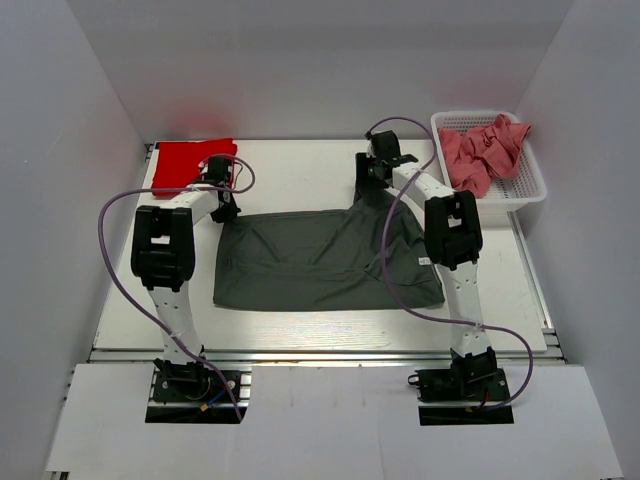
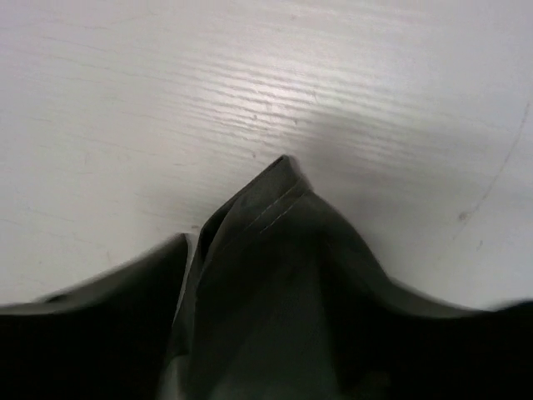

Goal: Fold and stack the t-shirts
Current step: Grap the side of the flattened tshirt furthest away from the robot with both arms, then fold the other side of the tshirt into a rectangle

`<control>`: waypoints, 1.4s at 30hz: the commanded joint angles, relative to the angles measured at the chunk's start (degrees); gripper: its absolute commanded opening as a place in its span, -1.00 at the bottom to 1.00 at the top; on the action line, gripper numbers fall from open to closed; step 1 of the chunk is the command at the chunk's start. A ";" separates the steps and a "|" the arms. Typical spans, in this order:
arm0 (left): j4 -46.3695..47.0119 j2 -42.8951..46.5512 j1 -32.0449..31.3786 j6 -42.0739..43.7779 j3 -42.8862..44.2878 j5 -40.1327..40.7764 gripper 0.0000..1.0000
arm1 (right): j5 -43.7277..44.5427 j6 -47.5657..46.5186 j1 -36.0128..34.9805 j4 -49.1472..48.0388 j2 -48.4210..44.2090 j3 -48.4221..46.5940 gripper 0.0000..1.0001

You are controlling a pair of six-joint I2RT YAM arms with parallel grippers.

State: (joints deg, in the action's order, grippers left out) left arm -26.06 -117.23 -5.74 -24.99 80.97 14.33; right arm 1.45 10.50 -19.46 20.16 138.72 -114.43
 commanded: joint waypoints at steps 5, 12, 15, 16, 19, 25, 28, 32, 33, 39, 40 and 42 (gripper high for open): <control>1.28 -1.07 0.29 1.70 -0.46 -4.40 -1.00 | -5.85 0.31 0.57 -4.86 -0.37 -0.19 -0.91; 4.36 6.65 0.29 2.93 -4.15 -3.25 -1.00 | -2.16 -2.51 0.22 -10.75 -9.59 10.86 -1.00; 6.81 11.56 -0.33 3.98 -7.22 -2.73 -1.00 | -0.06 -2.68 0.13 -15.14 -17.75 20.07 -1.00; 8.30 12.89 -0.33 3.99 -8.27 -2.73 -1.00 | 0.21 -2.68 0.13 -17.07 -19.00 22.04 -1.00; 10.24 17.98 -0.94 4.51 -12.67 -3.33 -1.00 | 0.92 -2.15 0.04 -21.72 -26.29 31.01 -1.00; 13.76 26.78 -0.94 5.57 -22.24 -6.50 -1.00 | 1.62 -1.27 0.04 -25.35 -38.34 47.18 -1.00; 15.69 31.79 -0.94 4.87 -26.81 -7.91 -1.00 | 2.76 0.48 -0.05 -25.70 -45.44 53.22 -1.00; 16.22 38.47 -0.94 4.16 -31.92 -9.14 -1.00 | 4.61 3.64 -0.05 -26.58 -53.18 61.83 -1.00; 17.00 39.78 -0.94 3.64 -32.97 -9.84 -1.00 | 4.44 4.17 -0.14 -26.84 -54.33 63.00 -1.00; 18.06 48.49 -0.94 2.41 -41.57 -11.24 -1.00 | 3.57 6.46 -0.31 -26.32 -67.25 73.11 -1.00; 18.76 49.20 -0.94 2.41 -42.46 -12.30 -1.00 | 3.56 7.07 -0.57 -26.32 -69.61 75.21 -1.00; 18.77 50.60 -0.94 2.41 -44.66 -12.91 -1.00 | 3.64 7.95 -0.66 -26.14 -72.00 78.12 -1.00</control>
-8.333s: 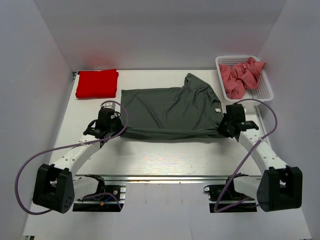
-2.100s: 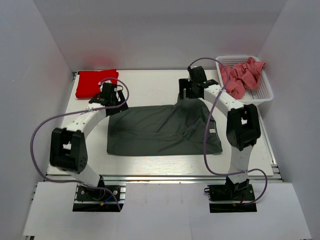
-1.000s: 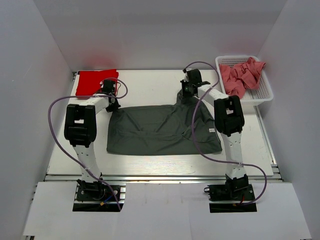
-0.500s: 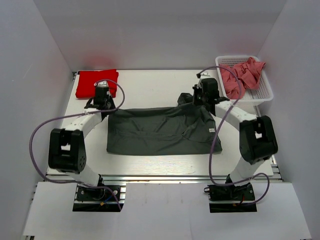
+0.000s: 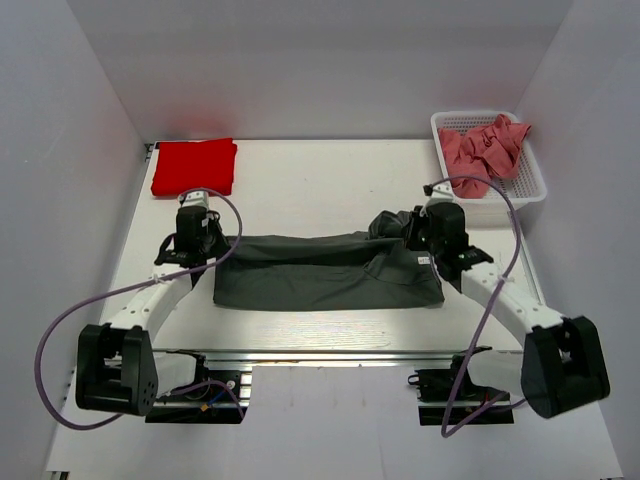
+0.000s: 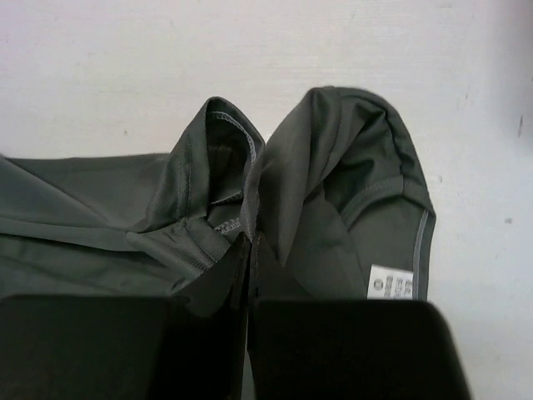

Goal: Fold and stack the t-shirts
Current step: Fold the other side of the tshirt into a rectangle

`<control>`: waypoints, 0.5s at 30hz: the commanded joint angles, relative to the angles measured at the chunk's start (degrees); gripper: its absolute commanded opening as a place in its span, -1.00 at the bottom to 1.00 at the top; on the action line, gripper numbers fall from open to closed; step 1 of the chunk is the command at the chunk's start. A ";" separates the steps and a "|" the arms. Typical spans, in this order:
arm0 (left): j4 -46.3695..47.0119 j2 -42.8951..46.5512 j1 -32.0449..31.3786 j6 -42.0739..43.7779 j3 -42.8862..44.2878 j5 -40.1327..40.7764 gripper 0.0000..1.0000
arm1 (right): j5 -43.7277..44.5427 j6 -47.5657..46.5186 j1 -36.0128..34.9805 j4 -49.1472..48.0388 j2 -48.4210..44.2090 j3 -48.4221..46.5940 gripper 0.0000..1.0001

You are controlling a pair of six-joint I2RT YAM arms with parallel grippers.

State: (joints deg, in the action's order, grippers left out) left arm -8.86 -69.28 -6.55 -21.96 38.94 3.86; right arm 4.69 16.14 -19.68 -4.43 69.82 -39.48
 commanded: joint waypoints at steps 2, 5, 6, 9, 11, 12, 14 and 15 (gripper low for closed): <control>1.05 3.35 -0.13 -1.86 -3.78 -2.45 -1.00 | 0.76 3.28 -0.62 -0.94 -6.25 5.99 -1.00; 0.51 4.59 -0.13 -2.39 -6.15 -2.45 -1.00 | -0.20 4.68 -0.88 -0.23 -9.52 9.86 -1.00; -0.01 5.28 -0.13 -2.39 -7.20 -1.93 -1.00 | -0.55 5.38 -0.88 -0.06 -9.79 12.56 -1.00; -2.11 5.91 -0.13 -4.40 -8.43 -0.79 -1.00 | -0.73 10.39 -0.97 1.96 -12.07 17.22 -0.80; -4.83 5.91 -0.13 -5.46 -8.44 -0.78 -0.45 | -0.91 13.98 -1.15 3.45 -13.73 19.87 -0.02; -6.07 6.52 -0.13 -6.86 -9.05 -0.78 -0.11 | -1.00 14.53 -1.06 4.16 -14.44 20.75 0.16; -9.58 7.39 -0.13 -8.18 -9.06 -0.78 0.65 | -0.04 14.71 -1.15 8.20 -17.33 20.50 0.38; -10.73 8.71 -0.13 -9.58 -9.06 -0.78 0.77 | 0.93 14.19 -0.89 10.90 -17.96 19.63 0.49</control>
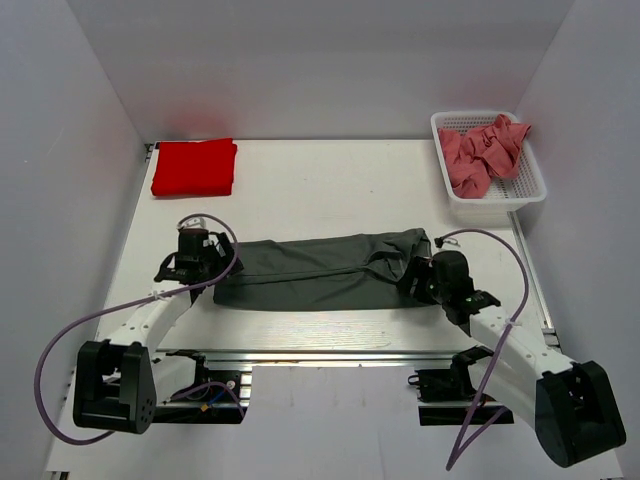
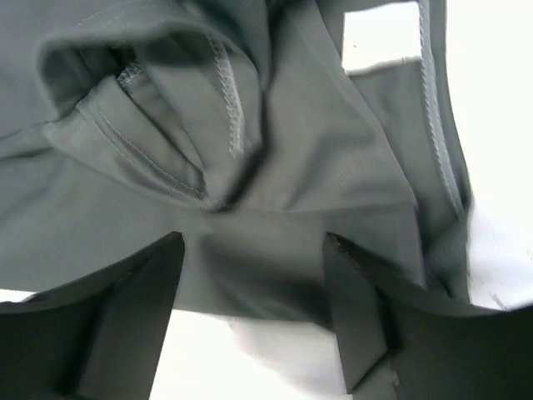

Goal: Fold and stack the t-shirts
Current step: Fold the other side of the tshirt into a rectangle

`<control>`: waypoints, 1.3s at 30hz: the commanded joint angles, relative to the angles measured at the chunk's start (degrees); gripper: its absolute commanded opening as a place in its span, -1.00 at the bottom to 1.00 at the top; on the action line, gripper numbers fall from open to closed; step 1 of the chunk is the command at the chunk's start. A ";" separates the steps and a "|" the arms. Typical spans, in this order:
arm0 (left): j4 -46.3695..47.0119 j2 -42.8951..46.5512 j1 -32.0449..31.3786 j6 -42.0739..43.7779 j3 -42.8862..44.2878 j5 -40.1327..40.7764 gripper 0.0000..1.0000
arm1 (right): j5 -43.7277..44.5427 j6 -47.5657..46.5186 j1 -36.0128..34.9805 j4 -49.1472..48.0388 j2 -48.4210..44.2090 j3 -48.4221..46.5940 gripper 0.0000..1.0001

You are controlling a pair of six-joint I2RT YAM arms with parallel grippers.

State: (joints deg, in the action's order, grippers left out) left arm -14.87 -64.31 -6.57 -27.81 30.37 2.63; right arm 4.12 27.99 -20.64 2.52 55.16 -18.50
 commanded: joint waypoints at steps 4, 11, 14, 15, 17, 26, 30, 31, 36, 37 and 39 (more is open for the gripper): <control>-9.47 7.52 -0.11 -4.97 2.41 2.99 1.00 | 4.14 -1.26 -0.18 6.18 -6.20 -7.22 0.60; -6.77 5.44 -0.11 -4.36 9.53 -0.69 1.00 | -2.36 -5.57 -0.62 2.75 3.28 -17.26 0.60; -2.54 0.96 -0.11 -3.74 9.53 -5.96 1.00 | -0.96 -4.35 -0.80 1.43 9.61 -20.15 0.53; 0.17 -0.36 -0.11 -3.74 9.53 -7.54 1.00 | 0.96 -3.82 -0.89 1.34 12.14 -20.87 0.48; 2.38 -4.58 -0.11 -3.74 10.05 -11.41 1.00 | 1.85 -1.71 -0.98 3.18 17.15 -23.58 0.38; 6.88 -13.21 -0.64 -3.21 8.57 -15.03 1.00 | 10.20 4.18 -0.80 7.67 25.61 -26.41 0.28; 4.77 -13.21 -0.64 -2.69 6.46 -10.99 1.00 | 9.25 4.97 -0.63 6.53 26.49 -26.67 0.25; 3.98 -13.21 -0.64 -2.69 5.67 -10.29 1.00 | 7.24 4.62 -0.63 6.09 26.58 -26.76 0.25; 2.74 -12.59 -0.64 -2.69 3.56 -8.96 1.00 | 3.79 3.92 -0.63 3.37 26.14 -26.24 0.25; 2.74 -12.07 -0.64 -2.69 3.03 -8.96 1.00 | 3.70 4.09 -0.54 3.19 26.23 -26.41 0.25; 2.74 -12.06 -0.64 -2.69 3.03 -8.96 1.00 | 3.53 4.79 -0.54 3.01 26.76 -26.67 0.25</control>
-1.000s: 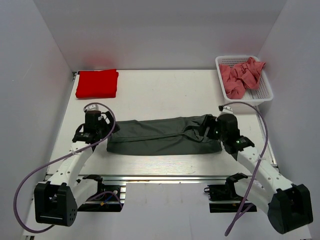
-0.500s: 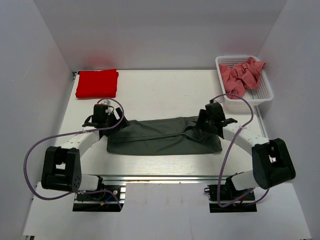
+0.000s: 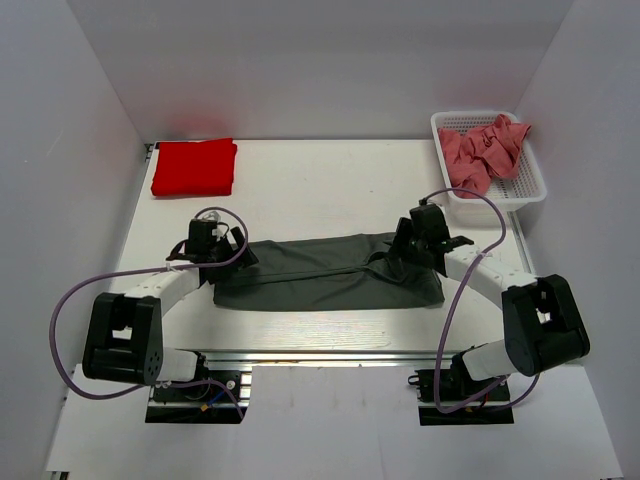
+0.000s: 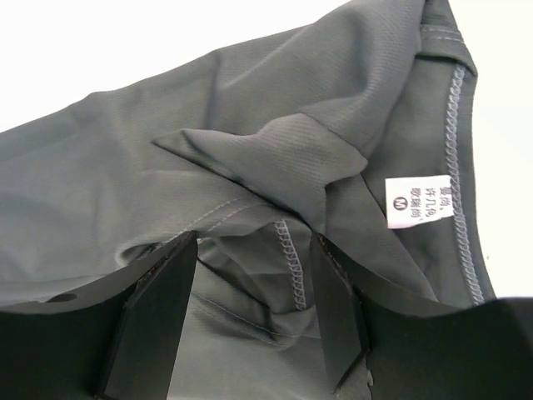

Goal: Fold and stack the t-shirts
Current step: Fold the other side of the tshirt into a rectangle

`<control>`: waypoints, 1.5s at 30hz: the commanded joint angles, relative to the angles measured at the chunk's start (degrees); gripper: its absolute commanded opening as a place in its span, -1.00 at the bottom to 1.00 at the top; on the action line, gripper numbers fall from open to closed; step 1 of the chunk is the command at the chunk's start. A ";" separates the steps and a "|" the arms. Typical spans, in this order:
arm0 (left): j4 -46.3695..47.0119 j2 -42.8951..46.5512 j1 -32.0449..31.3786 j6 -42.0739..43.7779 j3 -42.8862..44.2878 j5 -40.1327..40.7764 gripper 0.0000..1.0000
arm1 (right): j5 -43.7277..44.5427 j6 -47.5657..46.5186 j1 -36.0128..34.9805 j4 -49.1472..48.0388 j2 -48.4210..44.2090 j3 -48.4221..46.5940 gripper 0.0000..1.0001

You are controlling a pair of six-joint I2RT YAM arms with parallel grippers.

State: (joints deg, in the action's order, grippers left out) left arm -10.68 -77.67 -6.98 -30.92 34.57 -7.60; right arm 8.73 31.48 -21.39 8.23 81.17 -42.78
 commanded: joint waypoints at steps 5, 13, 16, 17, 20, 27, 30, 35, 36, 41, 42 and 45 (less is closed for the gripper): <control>-1.45 1.82 -0.22 0.42 -1.17 1.79 1.00 | -3.01 2.53 0.29 -2.70 2.59 -4.23 -0.04; -1.98 1.82 -0.22 0.42 -1.17 1.79 1.00 | -4.86 6.22 0.29 -0.67 4.70 -5.11 -0.49; -1.98 1.82 -0.22 0.94 -1.17 2.40 1.00 | -5.57 6.40 0.29 -0.67 3.83 -4.85 -1.00; -1.98 1.82 -0.22 0.95 -1.17 2.41 1.00 | -5.65 6.40 0.21 -0.67 3.56 -4.59 -1.00; -1.98 2.35 -0.22 0.95 -1.17 2.41 1.00 | -5.31 6.31 -0.06 -0.85 1.19 -3.45 -1.00; -2.51 2.87 -0.22 0.95 -1.17 2.41 1.00 | -4.42 2.98 0.03 3.81 -10.04 2.87 -1.00; -2.51 2.87 -0.22 1.47 -1.17 1.88 1.00 | -6.79 -2.38 0.03 3.46 -10.51 1.57 -1.00; -3.03 3.40 -0.22 1.47 -1.17 1.88 1.00 | -11.70 -1.18 -0.23 2.85 -4.20 -3.00 0.01; -3.03 3.40 -0.22 1.47 -1.17 1.88 1.00 | -11.89 0.84 -0.06 1.98 -3.56 -3.35 0.06; -2.51 3.93 -0.22 0.95 -1.70 1.88 1.00 | -13.12 8.67 -0.14 -0.92 2.24 -5.03 0.20; -2.51 3.93 -0.22 0.95 -1.70 1.88 1.00 | -13.65 10.33 -0.15 -1.46 2.68 -5.29 0.20; -2.51 3.93 -0.22 0.95 -1.70 1.88 1.00 | -11.30 15.17 -0.15 -3.22 5.05 -5.64 0.23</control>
State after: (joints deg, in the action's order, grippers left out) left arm -12.38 -75.50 -6.98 -30.04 33.43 -6.39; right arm -3.05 39.97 -21.41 8.54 85.25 -45.71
